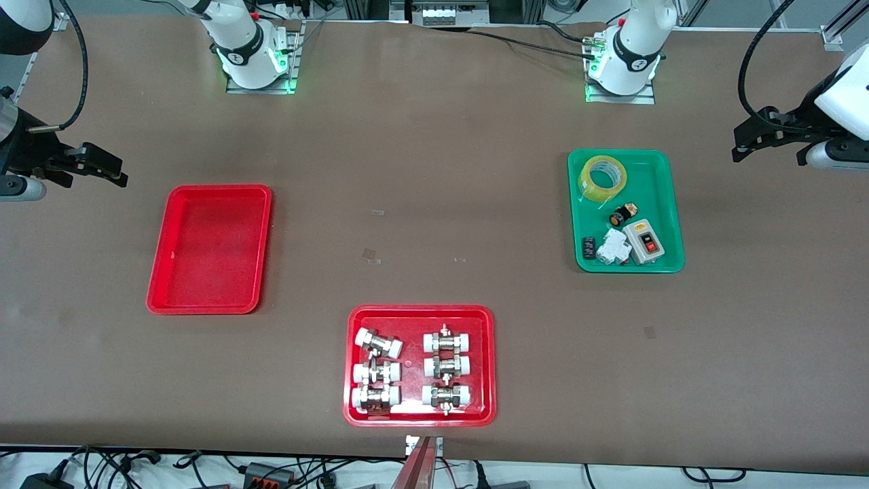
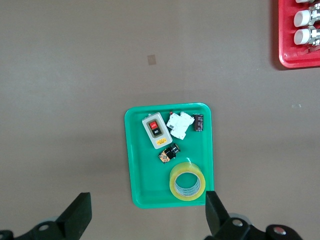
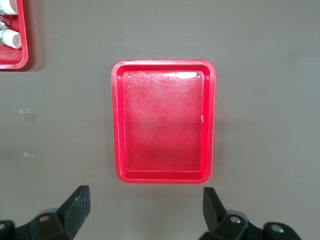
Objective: Left arm passes tape to right arm into tray
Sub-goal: 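Reach the left gripper down to the yellow tape roll in the green tray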
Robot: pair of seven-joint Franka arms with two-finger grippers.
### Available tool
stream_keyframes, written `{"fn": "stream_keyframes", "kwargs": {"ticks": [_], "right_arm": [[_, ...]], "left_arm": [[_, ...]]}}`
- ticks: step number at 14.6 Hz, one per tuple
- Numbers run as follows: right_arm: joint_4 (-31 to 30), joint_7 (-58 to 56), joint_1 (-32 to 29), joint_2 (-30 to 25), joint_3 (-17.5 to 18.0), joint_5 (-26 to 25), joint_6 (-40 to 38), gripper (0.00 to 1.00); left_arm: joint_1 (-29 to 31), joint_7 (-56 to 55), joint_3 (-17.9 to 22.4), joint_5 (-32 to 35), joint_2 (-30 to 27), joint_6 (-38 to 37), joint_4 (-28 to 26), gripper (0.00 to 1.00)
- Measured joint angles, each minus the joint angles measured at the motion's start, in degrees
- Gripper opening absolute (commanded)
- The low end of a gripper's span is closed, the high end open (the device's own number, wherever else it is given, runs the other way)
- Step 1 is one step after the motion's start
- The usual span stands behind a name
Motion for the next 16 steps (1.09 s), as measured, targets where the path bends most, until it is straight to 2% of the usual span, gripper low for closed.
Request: {"fn": "stream_keyframes", "kwargs": {"ticks": [9,13,16], "right_arm": [[0.0,0.0,0.0,-0.14,0.0,0.0,-0.01,1.0],[0.0,0.0,0.0,-0.14,0.0,0.0,-0.01,1.0],[0.0,0.0,0.0,-0.13,0.0,0.0,-0.02,1.0]], "left_arm": [[0.04,0.0,-0.04,0.0,0.63,-2.02,-1.13,1.0],[0.49,-0.03,-0.01,-1.49,3.8,-3.06,-8.59,1.0],[0.67,-0.05,-0.01,-3.26,5.49,1.94,-19.54,1.0]]}}
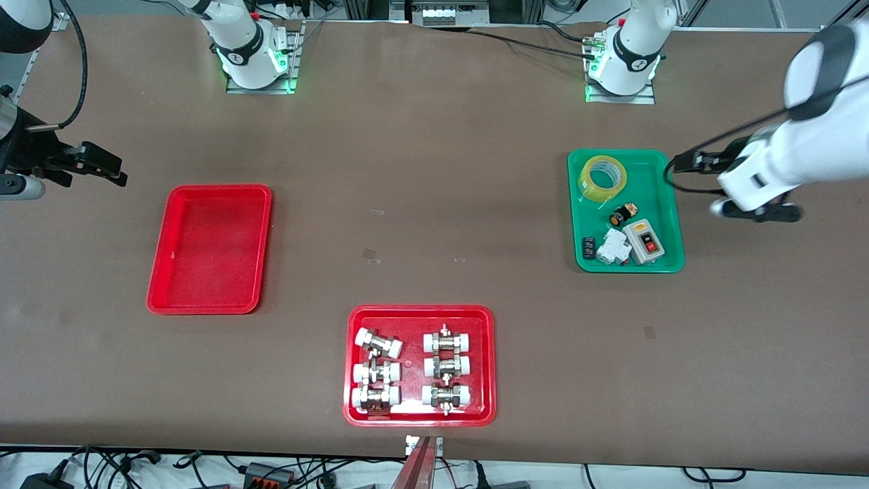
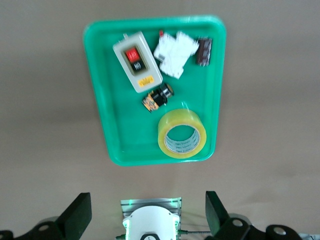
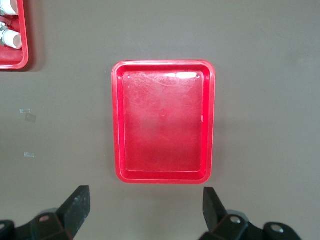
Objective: Left arm passes tape to right arm into tray
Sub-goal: 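Reach the left gripper down to the yellow tape roll in the green tray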
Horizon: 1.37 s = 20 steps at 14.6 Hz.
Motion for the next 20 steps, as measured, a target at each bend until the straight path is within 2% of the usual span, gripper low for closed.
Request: {"fn": "stream_keyframes", "kwargs": {"ticks": [5,8,10,14,17,18,20], "right_arm": [[0.0,0.0,0.0,0.0,0.0,0.0,0.03,1.0],[0.0,0.0,0.0,0.0,0.0,-0.02,0.04,1.0],[0.0,0.0,-0.01,0.0,0.0,-0.05,0.06,1.0],[0.0,0.0,-0.09,0.0,0.0,-0.1,0.06,1.0],[0.0,0.0,-0.09,0.0,0.0,-0.13,0.06,1.0],[0.0,0.0,-0.09,0.0,0.0,-0.13,0.06,1.0],[0.0,-0.01,-0.09,0.0,0.0,-0.14,0.06,1.0]], "left_arm": [[0.04,-0.01,-0.01,-1.81,0.12,16.9,-20.18,1.0],[0.08,-0.05,-0.01,-3.16,0.27,25.35,-28.81,1.0],[0.08,-0.05,-0.01,-4.56,1.15,28.42,-31.8,1.0],[0.09,-0.05,-0.01,-5.06,4.26,32.01,-33.12,0.99],[0.1,-0.06,0.0,-5.07,5.62,33.67,-33.2,0.84],[0.11,-0.06,0.0,-5.07,5.92,34.01,-33.21,0.75],[0.11,-0.06,0.0,-5.07,6.2,34.1,-33.22,0.48]]}}
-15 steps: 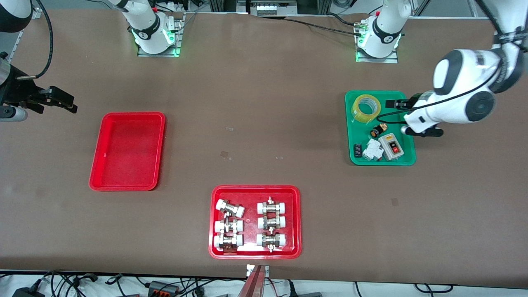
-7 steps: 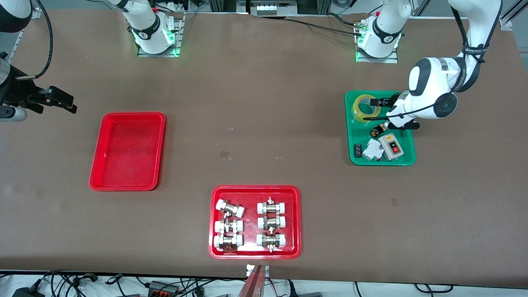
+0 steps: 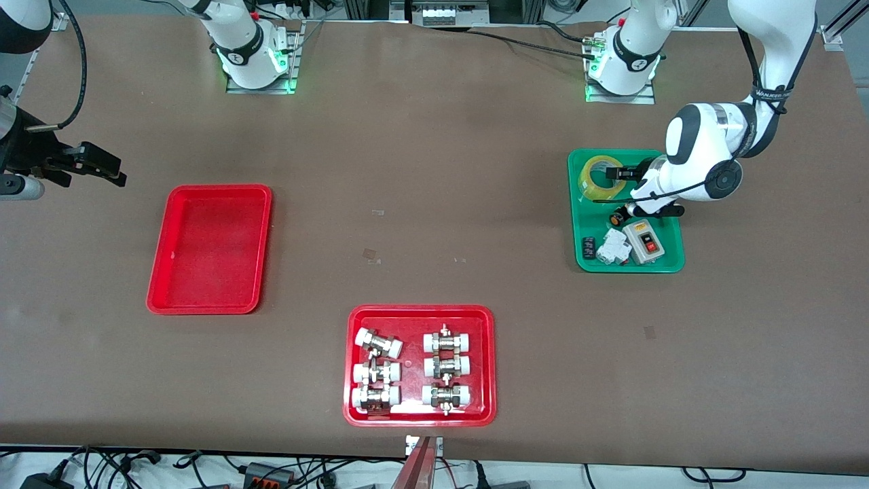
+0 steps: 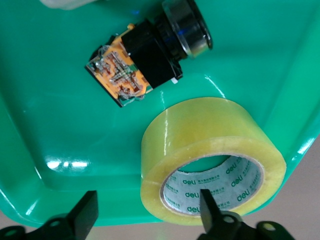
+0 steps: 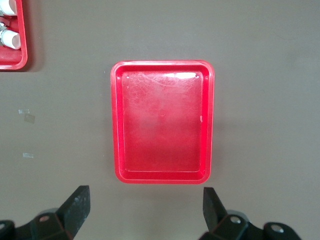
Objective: Left arm passes tape to right arm into tray
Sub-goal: 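Reach the left gripper down to the yellow tape roll in the green tray, then grasp the tape roll with the left gripper and lift it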
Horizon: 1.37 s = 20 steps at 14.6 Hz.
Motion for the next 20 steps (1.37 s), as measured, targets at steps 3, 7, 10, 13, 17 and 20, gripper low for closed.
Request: {"fn": "stream_keyframes", "kwargs": {"ticks": [3,7,10,13,17,20], "right_arm": [[0.0,-0.01,0.0,0.0,0.0,-0.01,0.0,1.0],[0.0,-0.01,0.0,0.13,0.0,-0.08,0.0,1.0],[-0.02,-0.03,0.0,0.28,0.03,-0.65,0.0,1.0],[-0.02,-0.05,0.04,0.33,0.28,-0.85,0.0,1.0],[-0.01,-0.17,0.49,0.32,0.6,-0.85,-0.04,1.0],[0.02,-0.15,1.43,0.37,0.75,-0.84,-0.25,1.0]], "left_arm": [[0.0,0.0,0.0,-0.02,0.01,0.02,0.0,0.21],[0.02,-0.01,-0.04,-0.37,-0.02,-0.01,0.03,0.04],[0.03,-0.02,-0.04,-0.4,-0.03,-0.01,0.05,0.03],[0.01,0.22,-0.09,-0.4,-0.43,-0.64,1.56,0.03],[-0.19,1.06,-0.3,-0.28,-1.82,-17.2,15.01,0.01],[-0.56,1.14,-0.77,-0.29,-1.9,-30.19,26.75,0.0]]}}
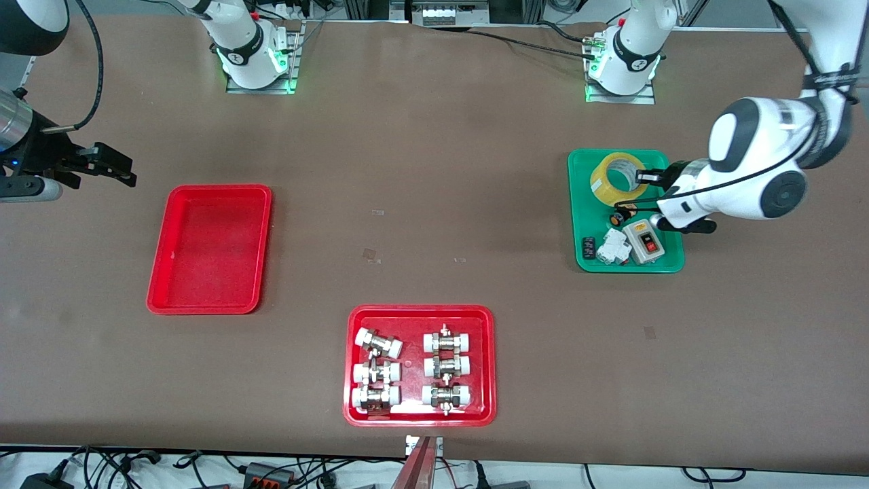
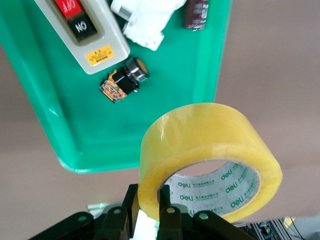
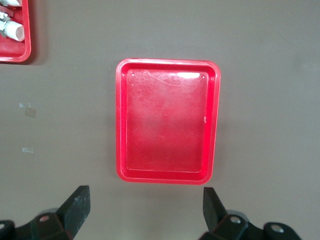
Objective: Left arm passes tape to right arm into tray
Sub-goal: 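Grasp the tape roll with the left gripper and lift it, then carry the tape toward the middle while the right gripper reaches toward it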
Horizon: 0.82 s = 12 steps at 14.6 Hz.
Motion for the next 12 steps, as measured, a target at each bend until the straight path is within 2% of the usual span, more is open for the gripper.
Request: {"fn": "stream_keyframes", "kwargs": {"ticks": [3,7,10,12], "right_arm": [[0.0,0.0,0.06,1.32,0.02,1.19,-0.39,1.0],[0.02,-0.01,0.14,5.3,0.11,4.99,-3.46,1.0],[0.62,-0.09,0.3,6.97,0.28,7.12,-4.42,1.0],[0.99,-0.27,1.57,7.39,0.43,10.22,-4.62,1.0]], "left_arm": [[-1.39,-1.01,-2.69,-3.25,0.32,-8.27,8.63,0.0],[-4.31,-7.75,-4.67,-18.31,1.21,-14.7,19.5,0.0],[-7.29,-17.64,-4.76,-31.47,2.24,-15.15,25.01,0.0],[-11.74,-24.9,-4.84,-35.84,2.98,-10.32,27.06,0.0]]}}
